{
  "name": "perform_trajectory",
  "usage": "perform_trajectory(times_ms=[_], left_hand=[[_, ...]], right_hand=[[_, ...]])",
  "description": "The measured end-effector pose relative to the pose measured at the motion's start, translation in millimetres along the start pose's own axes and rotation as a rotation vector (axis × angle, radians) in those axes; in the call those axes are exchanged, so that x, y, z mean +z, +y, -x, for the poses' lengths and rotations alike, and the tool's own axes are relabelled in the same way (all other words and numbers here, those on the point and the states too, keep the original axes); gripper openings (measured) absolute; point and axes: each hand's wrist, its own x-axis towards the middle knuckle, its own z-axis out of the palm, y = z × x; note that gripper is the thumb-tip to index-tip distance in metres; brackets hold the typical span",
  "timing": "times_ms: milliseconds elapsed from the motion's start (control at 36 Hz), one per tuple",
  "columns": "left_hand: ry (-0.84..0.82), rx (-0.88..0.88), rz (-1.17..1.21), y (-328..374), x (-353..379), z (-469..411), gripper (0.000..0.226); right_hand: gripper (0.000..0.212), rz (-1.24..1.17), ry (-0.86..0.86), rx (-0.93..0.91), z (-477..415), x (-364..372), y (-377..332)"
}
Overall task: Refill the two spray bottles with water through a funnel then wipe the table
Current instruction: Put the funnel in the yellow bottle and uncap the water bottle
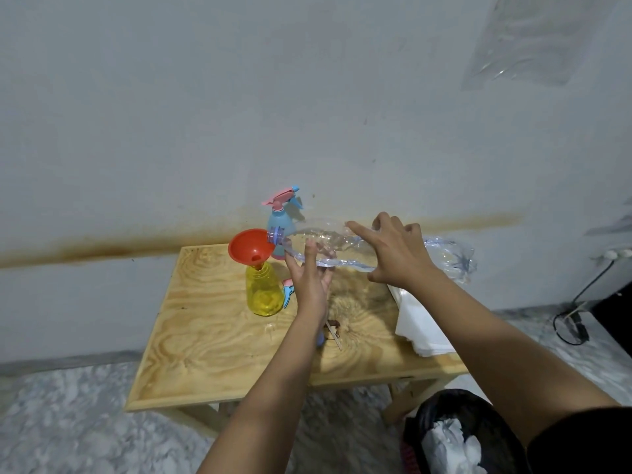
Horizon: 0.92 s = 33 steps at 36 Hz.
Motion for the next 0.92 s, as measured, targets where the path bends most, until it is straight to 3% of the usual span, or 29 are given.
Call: perform_trajectory(times_ms=[417,917], left_hand=[[0.005,-0.015,0.089,-3.8,3.8,-6.4,0.067],[0.031,-0.014,0.112,-7.0,12.1,-9.3,0.073]], right_hand=[[0.085,0.049,-0.016,-0.032,-8.8,-5.7,1.6],[0.085,0.095,-0.024,-0.042,-17.1,-9.9,7.0]])
